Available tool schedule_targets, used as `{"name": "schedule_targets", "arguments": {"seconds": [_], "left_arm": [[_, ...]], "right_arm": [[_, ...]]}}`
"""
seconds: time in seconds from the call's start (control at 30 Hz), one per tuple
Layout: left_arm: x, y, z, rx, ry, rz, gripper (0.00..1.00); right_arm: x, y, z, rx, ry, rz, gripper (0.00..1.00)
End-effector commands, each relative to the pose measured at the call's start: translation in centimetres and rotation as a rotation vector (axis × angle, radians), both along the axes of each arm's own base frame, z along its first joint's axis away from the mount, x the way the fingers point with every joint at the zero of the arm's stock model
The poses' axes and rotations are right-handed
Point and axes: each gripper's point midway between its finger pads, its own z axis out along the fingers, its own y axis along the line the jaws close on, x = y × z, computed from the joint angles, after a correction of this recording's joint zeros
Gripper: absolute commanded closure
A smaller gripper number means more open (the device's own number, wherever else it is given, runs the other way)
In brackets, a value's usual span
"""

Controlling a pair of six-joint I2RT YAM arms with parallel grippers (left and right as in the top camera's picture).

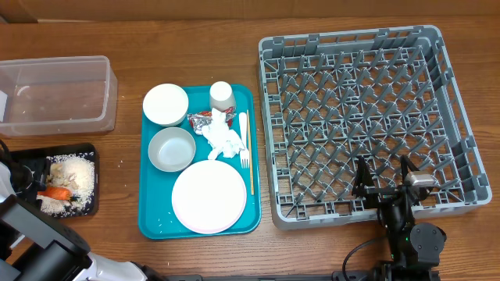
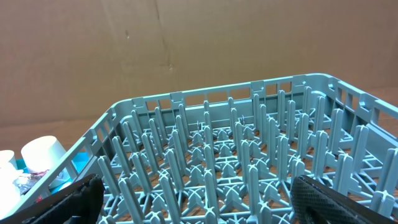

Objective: Sort waste into correct bins and load items into the dishwasher rack

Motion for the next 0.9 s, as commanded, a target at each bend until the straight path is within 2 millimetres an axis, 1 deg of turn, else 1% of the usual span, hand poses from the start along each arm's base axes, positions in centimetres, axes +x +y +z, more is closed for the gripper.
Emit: {"name": "schedule_targets", "arguments": {"seconds": [0.0, 0.07, 0.2, 0.4, 0.47, 0.53, 0.63, 0.8, 0.87], "left_arm": [[0.1, -0.2, -0.2, -0.022, -0.008, 0.001, 0.28], [0.7, -0.8, 0.2, -0.051, -0.04, -0.018, 0.28], [2.6, -1.5, 2.1, -0.098, -0.134, -0.086, 0.27], [3.2, -1.2, 5.9, -0.089, -0.141, -0.11, 0.29], [3.6, -1.5, 7.2, -0.099, -0.159, -0.118, 0.29], [4.3, -2.3, 8.5, -0.118, -0.197, -0.139, 0.28], [5.8, -4.2, 10.3, -0.154, -0.286, -0.211, 0.27], [7.6, -8.0, 14.0, -0.134, -0.395, -0.36, 0.27], [8.3, -10.2, 15.9, -0.095, -0.425, -0.44, 0.27]], "right_arm": [[0.0, -0.2, -0.2, -0.004, -0.006, -0.011, 0.0], [0.0, -0.2, -0.2, -0.004, -0.006, -0.011, 0.0], [0.0, -0.2, -0.2, -0.004, -0.006, -0.011, 0.0], [0.0, -0.2, -0.1, -0.004, -0.006, -0.011, 0.0], [0.0, -0.2, -0.1, -0.004, -0.006, -0.011, 0.0], [0.0, -0.2, -0.2, -0.004, -0.006, -0.011, 0.0], [0.0, -0.2, -0.2, -0.004, -0.006, -0.011, 0.0], [0.0, -0.2, -0.2, -0.004, -0.006, -0.011, 0.0], [0.0, -0.2, -0.2, -0.004, -0.006, -0.011, 0.0]]}}
